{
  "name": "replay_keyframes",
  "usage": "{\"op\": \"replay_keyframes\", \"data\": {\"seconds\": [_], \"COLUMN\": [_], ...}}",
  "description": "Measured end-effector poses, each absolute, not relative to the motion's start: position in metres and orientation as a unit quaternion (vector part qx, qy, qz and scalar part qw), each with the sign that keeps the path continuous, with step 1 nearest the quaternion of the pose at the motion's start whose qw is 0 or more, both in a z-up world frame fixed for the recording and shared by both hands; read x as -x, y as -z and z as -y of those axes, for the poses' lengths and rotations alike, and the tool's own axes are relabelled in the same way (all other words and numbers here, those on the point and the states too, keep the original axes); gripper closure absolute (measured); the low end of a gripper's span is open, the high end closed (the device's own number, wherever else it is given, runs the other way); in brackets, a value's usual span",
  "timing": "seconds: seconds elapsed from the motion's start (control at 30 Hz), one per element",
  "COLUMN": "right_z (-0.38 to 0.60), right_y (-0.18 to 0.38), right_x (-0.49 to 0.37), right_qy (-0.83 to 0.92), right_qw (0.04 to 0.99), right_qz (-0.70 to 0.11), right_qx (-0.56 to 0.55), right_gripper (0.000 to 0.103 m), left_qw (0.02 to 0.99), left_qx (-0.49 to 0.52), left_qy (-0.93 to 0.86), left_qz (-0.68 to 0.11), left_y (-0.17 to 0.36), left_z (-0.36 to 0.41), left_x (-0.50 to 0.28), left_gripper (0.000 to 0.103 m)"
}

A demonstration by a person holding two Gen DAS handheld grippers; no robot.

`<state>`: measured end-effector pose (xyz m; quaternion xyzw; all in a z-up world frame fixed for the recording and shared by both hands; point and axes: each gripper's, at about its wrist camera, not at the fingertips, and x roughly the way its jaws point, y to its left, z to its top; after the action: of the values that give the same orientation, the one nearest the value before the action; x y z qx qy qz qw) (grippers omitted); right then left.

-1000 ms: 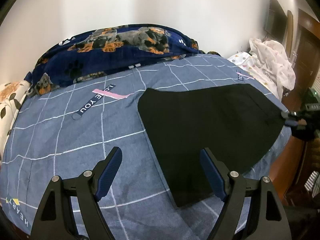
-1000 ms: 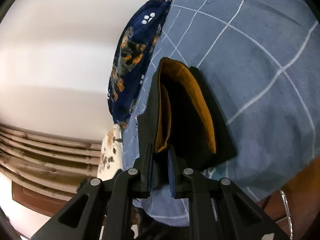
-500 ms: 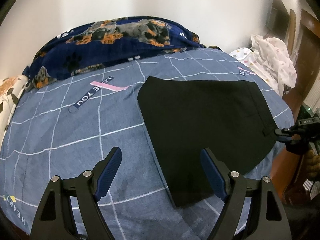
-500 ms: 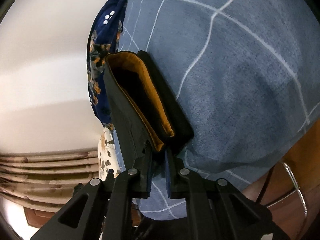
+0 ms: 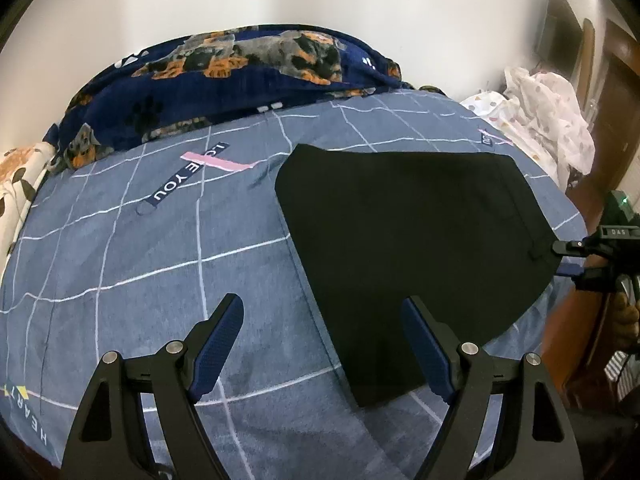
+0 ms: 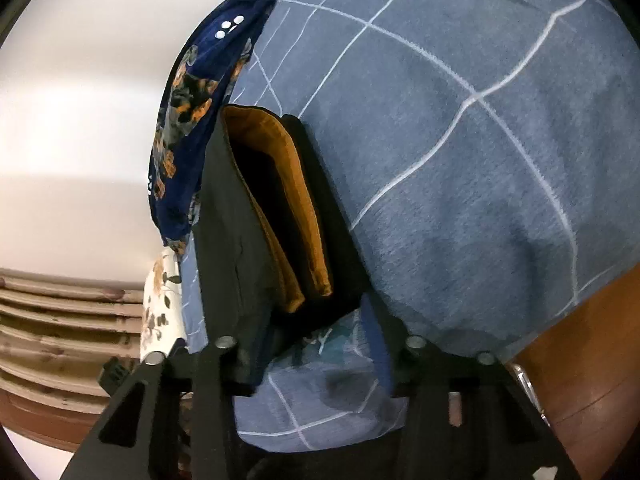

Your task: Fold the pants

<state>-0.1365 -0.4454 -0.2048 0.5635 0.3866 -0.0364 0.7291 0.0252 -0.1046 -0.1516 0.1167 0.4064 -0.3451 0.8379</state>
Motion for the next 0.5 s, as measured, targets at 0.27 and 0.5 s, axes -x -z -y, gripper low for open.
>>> {"op": "replay_keyframes", "data": {"seconds": [0.27, 0.5], "right_z": [0.449, 0.451], "right_y": [0.203, 0.183], "right_x": [0.137, 0.135], "right_qy": [0.031, 0.051], "right_qw": [0.723, 0.748], "right_qz": [-0.393, -0.404], "right_qx": [-0.567, -0.524], "right_gripper": [0.064, 0.058], "left_qw": [0.839, 0.839], "left_qx": [-0.113, -0.101], "left_qy": [0.341, 0.341], "left_qz": [-0.409, -0.411], "left_y": [0.153, 0.153], "left_z": [0.104, 0.100], "left_x": [-0.027, -0.032], "left_gripper": [0.022, 0.022]}}
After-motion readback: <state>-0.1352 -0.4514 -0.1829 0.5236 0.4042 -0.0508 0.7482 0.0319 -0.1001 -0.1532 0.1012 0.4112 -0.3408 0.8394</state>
